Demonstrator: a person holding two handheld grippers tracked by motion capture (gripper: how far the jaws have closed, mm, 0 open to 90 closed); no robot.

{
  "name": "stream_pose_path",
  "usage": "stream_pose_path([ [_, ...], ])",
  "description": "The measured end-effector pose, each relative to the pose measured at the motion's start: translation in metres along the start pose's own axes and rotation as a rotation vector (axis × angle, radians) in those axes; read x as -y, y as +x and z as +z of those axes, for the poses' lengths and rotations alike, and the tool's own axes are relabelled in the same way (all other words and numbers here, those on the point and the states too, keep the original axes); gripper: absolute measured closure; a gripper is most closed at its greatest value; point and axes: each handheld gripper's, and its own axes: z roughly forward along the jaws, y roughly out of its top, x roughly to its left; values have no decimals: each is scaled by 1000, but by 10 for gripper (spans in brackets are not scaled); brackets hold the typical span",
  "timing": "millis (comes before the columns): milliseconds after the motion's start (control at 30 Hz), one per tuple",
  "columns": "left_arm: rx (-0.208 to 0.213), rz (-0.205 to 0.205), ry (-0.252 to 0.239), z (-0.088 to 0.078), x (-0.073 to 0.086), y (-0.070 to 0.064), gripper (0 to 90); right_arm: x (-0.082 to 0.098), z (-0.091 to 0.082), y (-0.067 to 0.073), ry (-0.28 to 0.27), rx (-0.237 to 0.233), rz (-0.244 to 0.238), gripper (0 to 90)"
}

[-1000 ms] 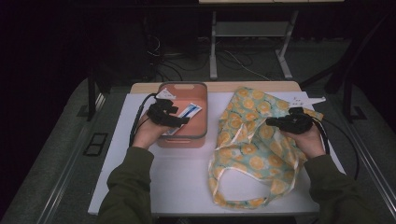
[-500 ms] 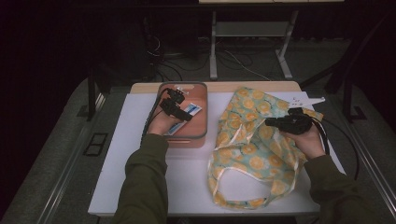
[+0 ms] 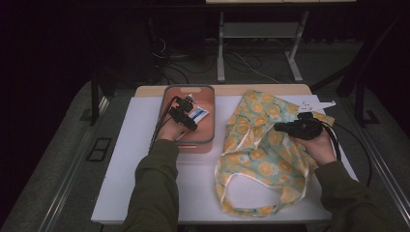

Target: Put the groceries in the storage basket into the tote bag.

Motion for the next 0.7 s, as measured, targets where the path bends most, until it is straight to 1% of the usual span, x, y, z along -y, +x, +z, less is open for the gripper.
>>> stream_pose_path([
  [33,4,-13,-2,0,0,1,355,0,0,0,0,0,0,895],
  [100,8,-25,-3,-1,0,2,395,0,0,0,2,2,0,894],
  [167,10,-25,-5,-1,0,2,442,0,0,1,3,3,0,894],
  [267,12,-26,-5,-1,0,2,474,0,-1,1,3,6,-1,895],
  [333,9,-21,-5,-2,0,1,523,0,-1,1,3,8,-2,895],
  [400,12,-27,-20,-5,0,2,586,0,-1,1,4,10,-2,895],
  [433,17,-41,-45,-8,0,3,651,0,-1,1,5,11,-3,895],
  [467,24,-62,-59,-10,0,5,707,1,-1,1,5,11,-2,895],
  [500,29,-66,-57,-10,0,5,723,1,-1,1,6,11,-1,895],
  [533,26,-60,-59,-10,0,5,729,1,-1,0,6,11,-1,894],
  [600,43,-67,-65,-12,0,6,743,1,0,0,7,13,-3,895],
  [633,45,-60,-69,-13,0,5,747,1,-1,0,7,13,-3,895],
  [667,41,-54,-82,-15,-1,5,750,1,-1,0,7,13,-3,895],
  [700,47,-58,-94,-17,-1,5,752,1,-1,0,6,13,-2,895],
])
